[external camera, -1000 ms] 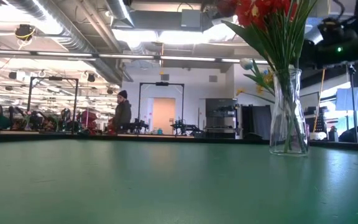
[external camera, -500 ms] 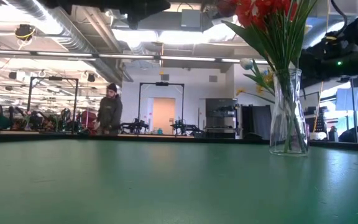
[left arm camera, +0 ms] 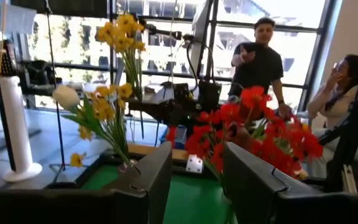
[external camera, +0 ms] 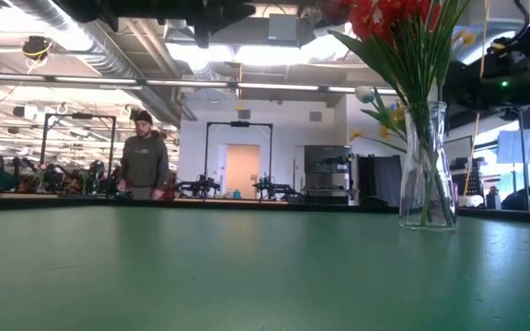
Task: Sort flowers into vase by color
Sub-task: Put the yellow flowers into the purple vase
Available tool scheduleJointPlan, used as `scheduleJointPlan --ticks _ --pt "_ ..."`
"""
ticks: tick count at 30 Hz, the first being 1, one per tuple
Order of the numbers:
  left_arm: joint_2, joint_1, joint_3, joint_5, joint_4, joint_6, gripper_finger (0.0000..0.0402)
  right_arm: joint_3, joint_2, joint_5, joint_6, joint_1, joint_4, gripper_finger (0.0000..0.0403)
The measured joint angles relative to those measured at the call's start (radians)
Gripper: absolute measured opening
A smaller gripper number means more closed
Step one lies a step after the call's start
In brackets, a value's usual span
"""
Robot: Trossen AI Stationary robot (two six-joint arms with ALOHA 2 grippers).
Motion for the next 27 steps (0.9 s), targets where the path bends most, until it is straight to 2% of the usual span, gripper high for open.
scheduleJointPlan --ticks 8,14,18,24,27 --pt "0.071 0.0 0.0 0.002 0.047 -0.004 0.0139 -0.003 0.018 0.055 0.005 0.0 -0.104 0.0011" --pt "0.078 0.012 0.001 0.002 0.116 -0.011 0.0139 -0.004 0.046 0.034 0.025 0.0 -0.103 0.0011" --pt "0.086 0.057 0.042 0.022 0.085 -0.039 0.0139 -0.005 0.046 0.006 0.025 0.0 -0.082 0.0011" --pt "0.187 0.152 0.169 0.146 0.059 -0.082 0.0139 -0.005 0.046 -0.111 0.023 0.0 -0.035 0.0012" --pt "0.252 0.195 0.283 0.224 0.014 -0.105 0.0139 -0.002 0.045 -0.215 0.024 0.0 0.018 0.0018"
